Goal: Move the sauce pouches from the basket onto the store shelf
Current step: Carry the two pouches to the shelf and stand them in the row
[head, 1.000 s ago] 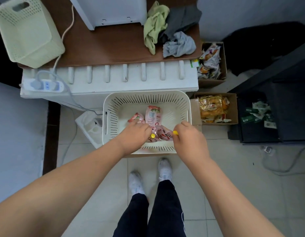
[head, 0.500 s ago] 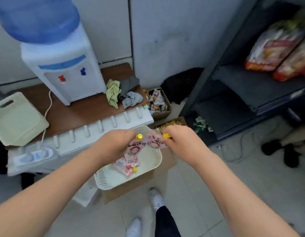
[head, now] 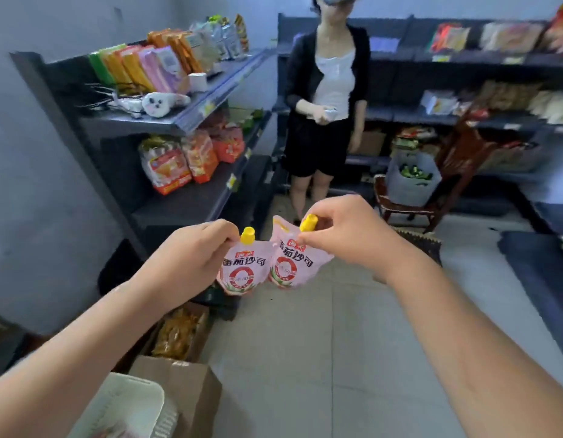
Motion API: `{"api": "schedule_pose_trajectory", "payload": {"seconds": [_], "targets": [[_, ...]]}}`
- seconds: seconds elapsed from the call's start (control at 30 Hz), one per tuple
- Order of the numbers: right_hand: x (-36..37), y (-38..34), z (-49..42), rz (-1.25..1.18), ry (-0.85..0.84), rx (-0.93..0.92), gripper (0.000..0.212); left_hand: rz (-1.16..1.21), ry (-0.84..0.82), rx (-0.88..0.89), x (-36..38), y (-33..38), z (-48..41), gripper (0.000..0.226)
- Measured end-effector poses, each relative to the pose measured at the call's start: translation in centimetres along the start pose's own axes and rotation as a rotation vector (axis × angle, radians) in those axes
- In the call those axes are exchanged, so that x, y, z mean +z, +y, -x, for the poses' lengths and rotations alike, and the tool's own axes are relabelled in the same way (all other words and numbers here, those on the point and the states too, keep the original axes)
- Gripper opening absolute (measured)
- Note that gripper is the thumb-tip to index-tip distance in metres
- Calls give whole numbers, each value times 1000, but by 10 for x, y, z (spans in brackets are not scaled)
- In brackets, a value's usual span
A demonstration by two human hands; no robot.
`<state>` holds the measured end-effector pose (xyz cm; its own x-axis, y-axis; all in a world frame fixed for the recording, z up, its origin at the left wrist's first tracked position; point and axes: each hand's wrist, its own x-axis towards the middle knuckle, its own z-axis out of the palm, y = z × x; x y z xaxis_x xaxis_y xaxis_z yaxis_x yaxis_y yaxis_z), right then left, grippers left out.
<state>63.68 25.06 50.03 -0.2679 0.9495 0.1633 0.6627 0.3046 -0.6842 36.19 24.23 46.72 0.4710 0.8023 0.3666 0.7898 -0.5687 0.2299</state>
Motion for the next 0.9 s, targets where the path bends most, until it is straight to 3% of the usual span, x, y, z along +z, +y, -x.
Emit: {"api": "schedule_pose_trajectory", "payload": {"seconds": [0.17,0.47,0.67,0.9], "targets": [[-133,94,91,22,307,183,13,177,-23,242,68,136,-125,8],[-334,258,279,68,675,483,22,500,-85,567,212,427,-294,10],[-429,326,366,107,903,636,18,705,-156,719,280,582,-373,13],[-507,423,405,113,1072,786,14,911,-282,825,365,712,-471,20]]}}
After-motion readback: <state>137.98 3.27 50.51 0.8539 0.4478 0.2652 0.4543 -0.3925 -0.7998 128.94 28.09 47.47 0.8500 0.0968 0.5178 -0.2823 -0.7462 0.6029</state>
